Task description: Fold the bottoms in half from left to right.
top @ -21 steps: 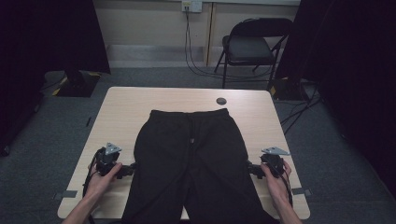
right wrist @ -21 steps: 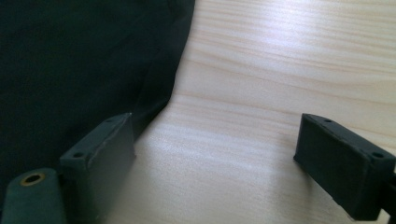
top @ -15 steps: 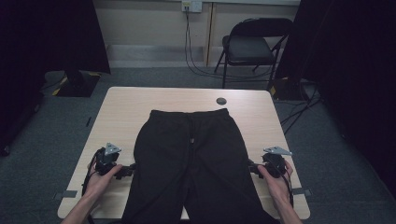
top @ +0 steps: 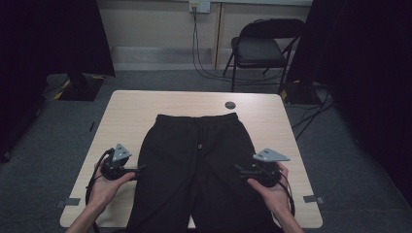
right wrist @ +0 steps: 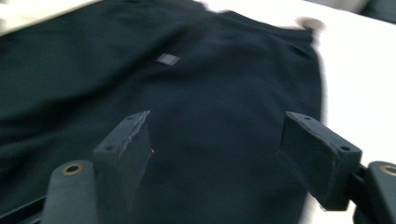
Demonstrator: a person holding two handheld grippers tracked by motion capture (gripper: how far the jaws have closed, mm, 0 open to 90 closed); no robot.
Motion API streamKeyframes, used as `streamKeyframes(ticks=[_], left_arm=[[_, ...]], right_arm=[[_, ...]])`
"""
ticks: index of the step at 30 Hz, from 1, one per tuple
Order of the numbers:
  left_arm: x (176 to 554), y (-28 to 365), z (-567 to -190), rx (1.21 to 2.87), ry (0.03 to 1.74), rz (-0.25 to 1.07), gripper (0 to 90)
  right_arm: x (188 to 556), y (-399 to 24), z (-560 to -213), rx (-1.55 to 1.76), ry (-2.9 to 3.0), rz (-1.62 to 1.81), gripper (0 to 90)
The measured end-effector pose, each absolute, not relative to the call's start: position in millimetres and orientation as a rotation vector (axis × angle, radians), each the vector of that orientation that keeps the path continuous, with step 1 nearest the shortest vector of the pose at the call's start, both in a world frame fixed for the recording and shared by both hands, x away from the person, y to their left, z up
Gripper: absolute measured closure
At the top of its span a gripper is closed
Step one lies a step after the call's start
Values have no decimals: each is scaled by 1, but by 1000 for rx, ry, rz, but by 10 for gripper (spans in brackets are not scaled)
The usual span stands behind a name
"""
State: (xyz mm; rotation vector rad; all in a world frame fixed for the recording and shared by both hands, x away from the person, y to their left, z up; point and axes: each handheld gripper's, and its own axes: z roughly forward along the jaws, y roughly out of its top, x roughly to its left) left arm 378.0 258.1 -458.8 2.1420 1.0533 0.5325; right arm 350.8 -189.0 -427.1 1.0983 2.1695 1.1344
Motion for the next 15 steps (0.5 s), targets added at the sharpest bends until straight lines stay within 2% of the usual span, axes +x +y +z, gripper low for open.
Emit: streamKeyframes(ticks=[2,4,6,7,12,15], left_arm=[[386,249,-456,2131,1026,470,266],[394,242,-455,2141,986,478,277],[401,240,-461,2149,984,424,296],[401,240,-461,2149,984,424,303],[403,237,-488,2237,970,428,339],[404,240,-491,2203,992,393,401]], right_arm=[[349,-168,-419,1036,2215,1162,262],[349,-146,-414,986,2261,1197,290],[351,-121,-413,929,2315,1202,312],[351,-121,-413,929,2315,1202,312],[358,-58,-439,817,2479,1186,433],[359,-30,-461,761,2583,1150,486]])
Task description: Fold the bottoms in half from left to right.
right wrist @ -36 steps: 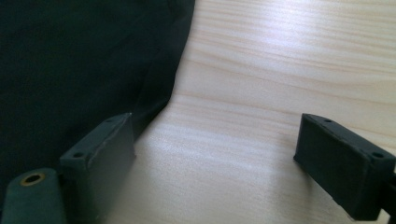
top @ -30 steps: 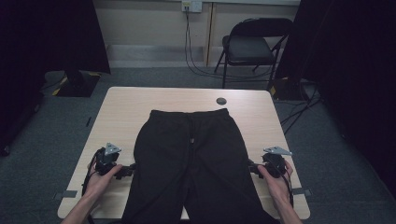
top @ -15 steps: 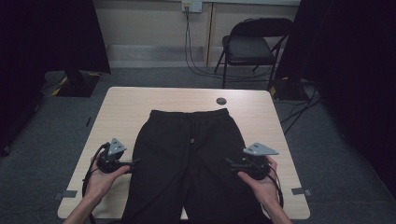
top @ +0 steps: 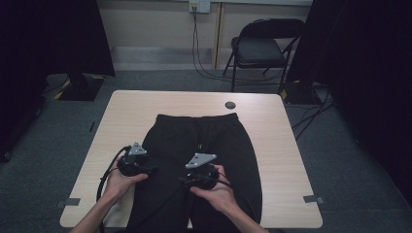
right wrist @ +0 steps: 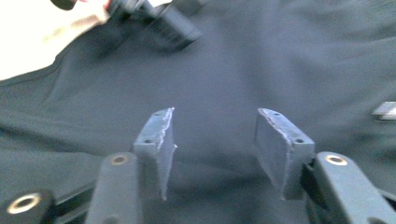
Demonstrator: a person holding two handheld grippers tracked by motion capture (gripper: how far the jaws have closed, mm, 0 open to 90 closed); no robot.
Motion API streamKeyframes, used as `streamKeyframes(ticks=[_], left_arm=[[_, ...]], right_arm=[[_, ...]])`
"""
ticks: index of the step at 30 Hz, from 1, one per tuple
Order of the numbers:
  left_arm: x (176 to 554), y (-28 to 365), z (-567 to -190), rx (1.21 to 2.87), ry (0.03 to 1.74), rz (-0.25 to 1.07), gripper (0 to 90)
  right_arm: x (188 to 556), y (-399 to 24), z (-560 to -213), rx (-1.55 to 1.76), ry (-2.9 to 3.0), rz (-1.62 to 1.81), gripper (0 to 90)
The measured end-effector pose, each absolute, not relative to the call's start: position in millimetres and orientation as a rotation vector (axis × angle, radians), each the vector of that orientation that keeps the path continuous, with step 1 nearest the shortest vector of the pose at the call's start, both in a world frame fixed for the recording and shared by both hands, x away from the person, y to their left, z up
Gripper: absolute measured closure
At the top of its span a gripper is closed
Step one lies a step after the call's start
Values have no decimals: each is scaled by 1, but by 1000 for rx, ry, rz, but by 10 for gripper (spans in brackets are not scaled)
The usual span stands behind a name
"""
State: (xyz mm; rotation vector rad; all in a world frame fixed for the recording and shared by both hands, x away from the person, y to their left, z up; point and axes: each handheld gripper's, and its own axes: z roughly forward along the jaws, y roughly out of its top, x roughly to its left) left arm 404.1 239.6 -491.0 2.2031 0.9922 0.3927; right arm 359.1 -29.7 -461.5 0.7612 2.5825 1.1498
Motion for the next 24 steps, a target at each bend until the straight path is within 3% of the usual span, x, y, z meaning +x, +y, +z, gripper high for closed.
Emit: streamKeyframes(ticks=[4,9,24], left_arm=[[402,238,-492,2191,1007,412,410],[397,239,-494,2161,1007,418,409],[356,184,-490,2216,965,313,334]], right_arm=[[356,-8,-487,733,2663,1132,469],[351,-9,-493,677,2657,1074,429],[334,-95,-496,687,2644,1099,430]])
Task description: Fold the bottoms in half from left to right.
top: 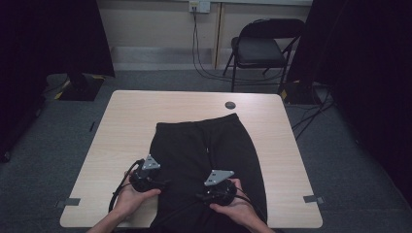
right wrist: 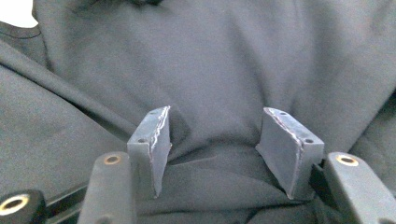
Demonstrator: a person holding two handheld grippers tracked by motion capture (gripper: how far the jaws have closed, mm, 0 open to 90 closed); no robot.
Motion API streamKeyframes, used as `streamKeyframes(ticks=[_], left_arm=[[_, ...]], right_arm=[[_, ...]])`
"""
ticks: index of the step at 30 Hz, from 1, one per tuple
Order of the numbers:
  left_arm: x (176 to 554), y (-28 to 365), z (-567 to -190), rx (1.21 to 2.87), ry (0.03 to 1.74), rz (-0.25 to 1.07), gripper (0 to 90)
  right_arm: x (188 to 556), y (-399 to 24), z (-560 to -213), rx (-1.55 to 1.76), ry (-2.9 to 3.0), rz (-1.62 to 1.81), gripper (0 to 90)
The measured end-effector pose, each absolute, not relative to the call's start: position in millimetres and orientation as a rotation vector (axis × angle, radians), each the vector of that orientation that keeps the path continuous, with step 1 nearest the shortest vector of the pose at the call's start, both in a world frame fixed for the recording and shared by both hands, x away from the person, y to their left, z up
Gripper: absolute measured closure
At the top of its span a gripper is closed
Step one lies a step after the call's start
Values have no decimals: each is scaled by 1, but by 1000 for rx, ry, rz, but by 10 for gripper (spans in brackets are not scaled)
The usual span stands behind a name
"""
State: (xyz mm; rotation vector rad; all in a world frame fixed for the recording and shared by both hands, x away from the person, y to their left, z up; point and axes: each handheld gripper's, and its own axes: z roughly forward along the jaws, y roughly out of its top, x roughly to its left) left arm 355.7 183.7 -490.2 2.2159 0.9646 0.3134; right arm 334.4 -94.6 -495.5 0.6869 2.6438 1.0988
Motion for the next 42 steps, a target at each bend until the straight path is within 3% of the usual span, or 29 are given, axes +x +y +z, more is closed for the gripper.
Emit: streamKeyframes(ticks=[4,7,13,17,22,24,26,31,34,35,38,39,40,42], left_arm=[[353,171,-490,2225,924,282,335],[364,178,-486,2185,965,190,419],[393,199,-480,2142,1003,313,458],[412,198,-489,2213,983,402,500],[418,197,-489,2219,972,393,495],[423,198,-491,2200,980,402,497],[429,191,-494,2152,1023,443,497],[429,189,-495,2139,1038,448,496],[428,189,-495,2134,1035,453,496],[428,190,-495,2134,1030,450,496],[428,190,-495,2134,1029,448,494],[428,190,-495,2134,1029,448,490],[428,192,-495,2133,1016,435,480],[428,196,-495,2128,1021,405,425]], right_arm=[[339,-114,-494,707,2643,1080,430],[339,-117,-493,725,2641,1063,430],[338,-102,-482,800,2636,1086,402],[330,-81,-459,761,2604,1189,535],[324,-36,-456,710,2651,1240,629],[324,-29,-458,697,2661,1239,624],[322,-2,-465,629,2695,1237,519],[329,21,-477,656,2698,1246,368],[332,29,-487,670,2688,1188,362],[332,31,-490,689,2686,1182,376],[328,30,-493,662,2676,1165,639],[328,30,-493,662,2676,1165,639],[325,25,-491,668,2657,1183,779],[325,18,-486,696,2627,1202,872]])
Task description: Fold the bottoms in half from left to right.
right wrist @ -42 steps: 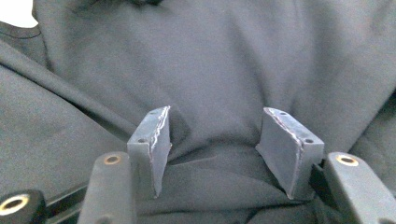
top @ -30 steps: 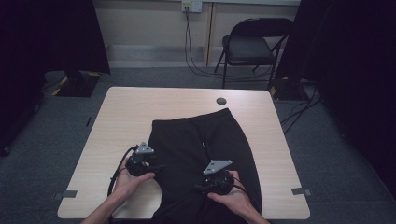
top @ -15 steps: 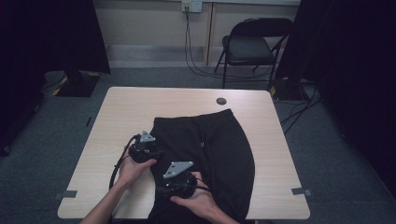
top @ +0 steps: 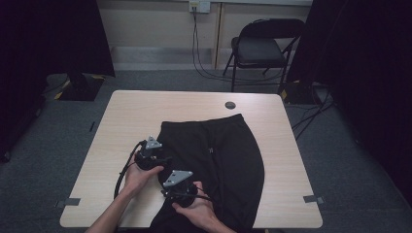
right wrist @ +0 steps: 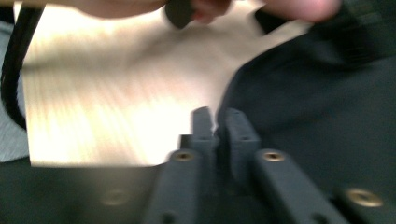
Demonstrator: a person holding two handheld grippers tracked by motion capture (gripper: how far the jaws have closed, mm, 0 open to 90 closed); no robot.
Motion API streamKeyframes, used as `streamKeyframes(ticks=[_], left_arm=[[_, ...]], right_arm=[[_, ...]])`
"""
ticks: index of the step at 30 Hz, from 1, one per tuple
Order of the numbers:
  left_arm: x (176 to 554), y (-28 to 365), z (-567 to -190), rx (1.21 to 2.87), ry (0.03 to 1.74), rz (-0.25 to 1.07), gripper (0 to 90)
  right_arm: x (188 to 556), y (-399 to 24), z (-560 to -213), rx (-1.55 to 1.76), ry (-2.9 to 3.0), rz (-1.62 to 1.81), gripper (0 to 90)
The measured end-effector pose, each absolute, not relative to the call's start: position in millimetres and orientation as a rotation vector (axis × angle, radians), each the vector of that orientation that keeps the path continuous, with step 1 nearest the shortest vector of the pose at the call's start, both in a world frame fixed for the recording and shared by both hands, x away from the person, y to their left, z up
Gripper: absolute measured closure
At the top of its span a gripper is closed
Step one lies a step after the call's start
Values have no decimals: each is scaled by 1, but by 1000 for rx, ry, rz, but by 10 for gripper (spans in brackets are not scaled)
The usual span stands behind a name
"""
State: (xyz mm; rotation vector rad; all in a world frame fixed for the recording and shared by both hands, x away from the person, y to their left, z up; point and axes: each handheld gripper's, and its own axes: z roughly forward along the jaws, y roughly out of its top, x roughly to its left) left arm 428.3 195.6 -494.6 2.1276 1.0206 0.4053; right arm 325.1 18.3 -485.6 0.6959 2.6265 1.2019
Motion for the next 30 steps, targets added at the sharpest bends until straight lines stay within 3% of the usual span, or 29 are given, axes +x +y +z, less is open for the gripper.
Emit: streamKeyframes(ticks=[1,8,14,16,17,20,23,27,30], left_arm=[[429,199,-494,2107,1035,400,393],[428,199,-490,2097,1038,402,409],[426,186,-493,2157,994,410,383],[426,185,-494,2168,995,415,377],[426,185,-494,2168,995,415,376],[426,184,-495,2162,1002,417,376],[426,185,-495,2155,1008,413,373],[428,189,-492,2150,1024,397,374],[432,200,-482,2123,1054,383,374]], right_arm=[[326,14,-481,717,2612,1228,880],[327,-28,-455,734,2537,1228,883],[330,-57,-472,790,2561,1118,866],[331,-61,-484,826,2576,1043,770],[331,-61,-484,826,2576,1043,770],[336,-56,-483,850,2553,1098,606],[339,-50,-480,845,2561,1156,584],[340,-40,-481,798,2581,1116,822],[340,-43,-487,806,2588,1123,882]])
